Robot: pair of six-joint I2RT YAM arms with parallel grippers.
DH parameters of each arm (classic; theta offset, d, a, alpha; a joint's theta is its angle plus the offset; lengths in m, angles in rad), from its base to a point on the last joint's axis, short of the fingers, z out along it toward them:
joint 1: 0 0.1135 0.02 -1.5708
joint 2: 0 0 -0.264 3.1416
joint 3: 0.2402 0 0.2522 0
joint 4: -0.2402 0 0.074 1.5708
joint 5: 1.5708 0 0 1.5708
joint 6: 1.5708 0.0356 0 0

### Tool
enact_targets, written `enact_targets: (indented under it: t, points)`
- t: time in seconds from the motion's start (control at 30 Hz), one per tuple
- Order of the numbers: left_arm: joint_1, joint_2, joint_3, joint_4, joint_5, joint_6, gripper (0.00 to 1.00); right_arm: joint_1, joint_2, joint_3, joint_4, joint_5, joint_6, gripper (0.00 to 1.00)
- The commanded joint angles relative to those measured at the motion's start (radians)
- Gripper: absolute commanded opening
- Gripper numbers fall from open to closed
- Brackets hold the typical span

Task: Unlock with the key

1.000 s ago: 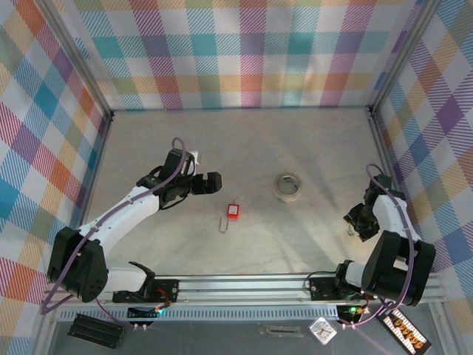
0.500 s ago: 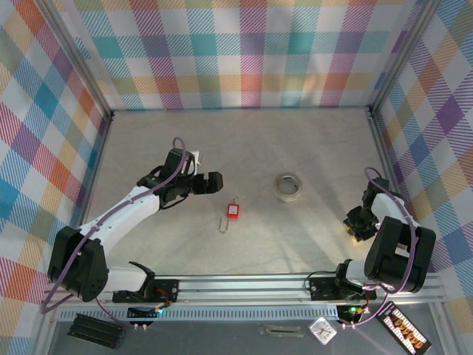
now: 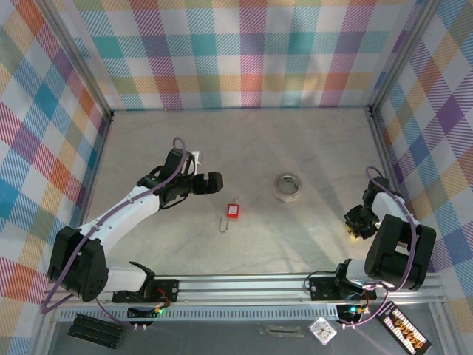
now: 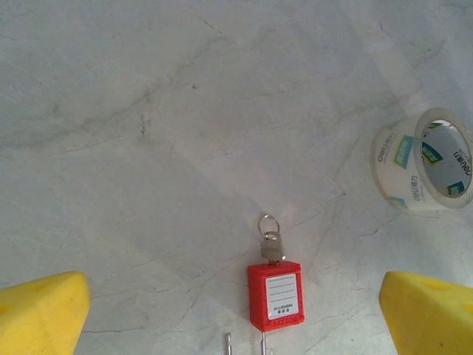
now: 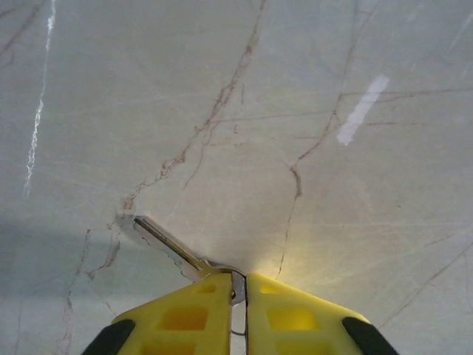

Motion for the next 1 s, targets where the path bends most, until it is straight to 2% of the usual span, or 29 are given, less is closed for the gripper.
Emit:
enact_targets:
  t: [0.0, 0.27, 0.63, 0.77, 0.87, 0.97]
  points:
    - [0.013, 0.003, -0.004, 0.013, 0.014, 0.020, 1.00, -0.005, 0.015, -0.018, 0.013, -0.014, 0.007, 0.09]
    - [0.014, 0.014, 0.000, 0.010, 0.016, 0.021, 1.00, -0.005, -0.014, -0.016, 0.000, -0.046, -0.016, 0.00]
    - [0.013, 0.026, -0.003, 0.016, 0.032, 0.017, 1.00, -0.004, -0.126, 0.002, -0.029, -0.164, -0.056, 0.00]
    - [0.013, 0.025, -0.001, 0.015, 0.041, 0.015, 1.00, -0.005, -0.136, 0.019, -0.077, -0.140, -0.066, 0.01]
    - [0.013, 0.019, 0.000, 0.010, 0.040, 0.017, 1.00, -0.003, -0.133, 0.022, -0.119, -0.137, -0.053, 0.30]
    - [0.013, 0.017, -0.001, 0.009, 0.041, 0.017, 1.00, -0.004, -0.133, 0.006, -0.133, -0.165, -0.032, 0.43]
